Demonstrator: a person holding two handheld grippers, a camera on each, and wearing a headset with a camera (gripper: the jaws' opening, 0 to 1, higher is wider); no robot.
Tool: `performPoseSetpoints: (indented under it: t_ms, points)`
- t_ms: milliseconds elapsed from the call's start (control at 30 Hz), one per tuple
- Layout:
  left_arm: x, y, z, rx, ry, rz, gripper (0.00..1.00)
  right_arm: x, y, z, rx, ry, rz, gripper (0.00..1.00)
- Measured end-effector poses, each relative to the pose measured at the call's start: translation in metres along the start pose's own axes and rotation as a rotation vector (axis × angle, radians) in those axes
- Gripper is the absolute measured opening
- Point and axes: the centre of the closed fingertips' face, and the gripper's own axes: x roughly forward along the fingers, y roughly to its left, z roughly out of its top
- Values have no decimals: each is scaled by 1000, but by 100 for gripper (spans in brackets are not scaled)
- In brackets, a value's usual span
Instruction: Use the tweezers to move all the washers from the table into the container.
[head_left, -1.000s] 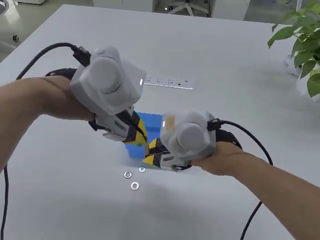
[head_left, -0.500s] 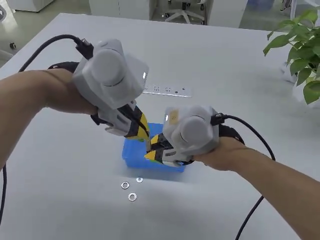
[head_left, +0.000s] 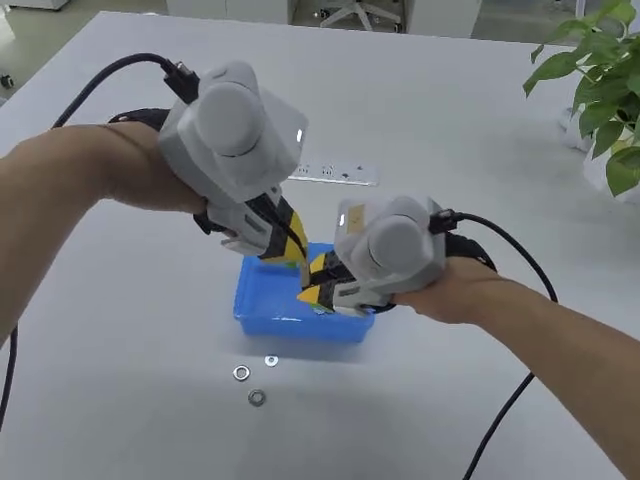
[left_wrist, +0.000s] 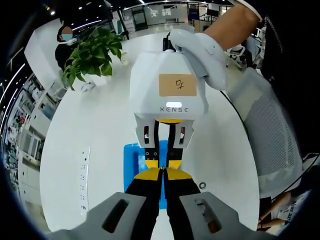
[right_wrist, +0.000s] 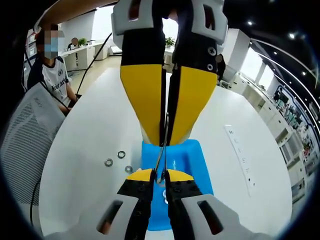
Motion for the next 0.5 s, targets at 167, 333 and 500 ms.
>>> performPoseSetpoints:
  t_ms: [167,333,500]
  points:
    - [11,6,-1,7,-3,-3,5,3,-5,-12,14,8,-2,11]
    - [22,12,-4,10,-4,-7,5,8,-10,-23,20,18,-2,11]
    - [32,19,-6,11,-7,-9,5,11,-16,-33,32,23,-4,11]
